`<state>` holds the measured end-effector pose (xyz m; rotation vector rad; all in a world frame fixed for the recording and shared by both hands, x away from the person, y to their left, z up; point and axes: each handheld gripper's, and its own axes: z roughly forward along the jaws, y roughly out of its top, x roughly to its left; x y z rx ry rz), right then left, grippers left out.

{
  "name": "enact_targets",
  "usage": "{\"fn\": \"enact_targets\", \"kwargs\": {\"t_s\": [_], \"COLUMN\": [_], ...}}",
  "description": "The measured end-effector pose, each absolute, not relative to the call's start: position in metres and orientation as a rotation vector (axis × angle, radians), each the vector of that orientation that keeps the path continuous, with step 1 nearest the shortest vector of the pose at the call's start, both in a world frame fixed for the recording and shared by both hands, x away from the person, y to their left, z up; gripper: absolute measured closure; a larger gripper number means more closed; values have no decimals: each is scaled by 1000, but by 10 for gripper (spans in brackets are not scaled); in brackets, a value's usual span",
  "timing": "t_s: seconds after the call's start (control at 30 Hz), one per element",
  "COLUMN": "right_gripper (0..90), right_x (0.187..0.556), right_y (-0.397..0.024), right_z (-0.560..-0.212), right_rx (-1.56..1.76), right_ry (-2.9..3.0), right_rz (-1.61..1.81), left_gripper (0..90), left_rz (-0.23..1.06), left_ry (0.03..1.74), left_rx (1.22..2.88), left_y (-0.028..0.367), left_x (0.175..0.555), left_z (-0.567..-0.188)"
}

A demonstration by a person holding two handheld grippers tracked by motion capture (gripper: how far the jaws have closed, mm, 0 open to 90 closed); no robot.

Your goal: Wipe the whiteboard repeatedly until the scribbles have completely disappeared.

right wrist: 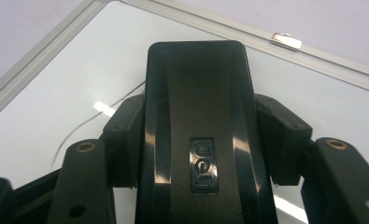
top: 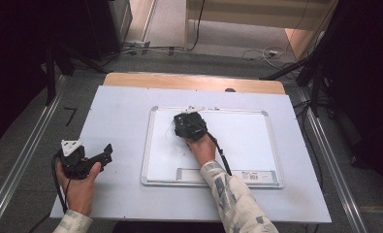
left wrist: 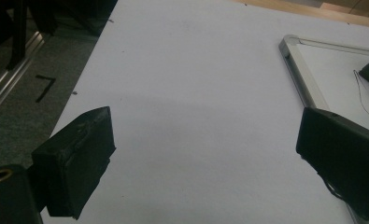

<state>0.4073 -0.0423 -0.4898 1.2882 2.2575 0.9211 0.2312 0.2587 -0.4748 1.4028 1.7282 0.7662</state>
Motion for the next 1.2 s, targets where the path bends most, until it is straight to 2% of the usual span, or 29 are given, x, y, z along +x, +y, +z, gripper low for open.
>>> {"fn": "enact_targets", "kwargs": {"t_s": [0.47, 1.2], "right_gripper": [377, 377], "right_x": [424, 429], "right_y": [-46, -12], "right_z": [-489, -490], "right_rx": [1323, 1283], "right_ry": [2215, 2247], "right_rz": [897, 910], "left_gripper": [48, 48], "left_rz": [766, 764], "left_ry": [1723, 1725], "left_rx": [1408, 1406], "left_y": [257, 258], "left_x": [231, 232], "left_z": [-474, -474]}}
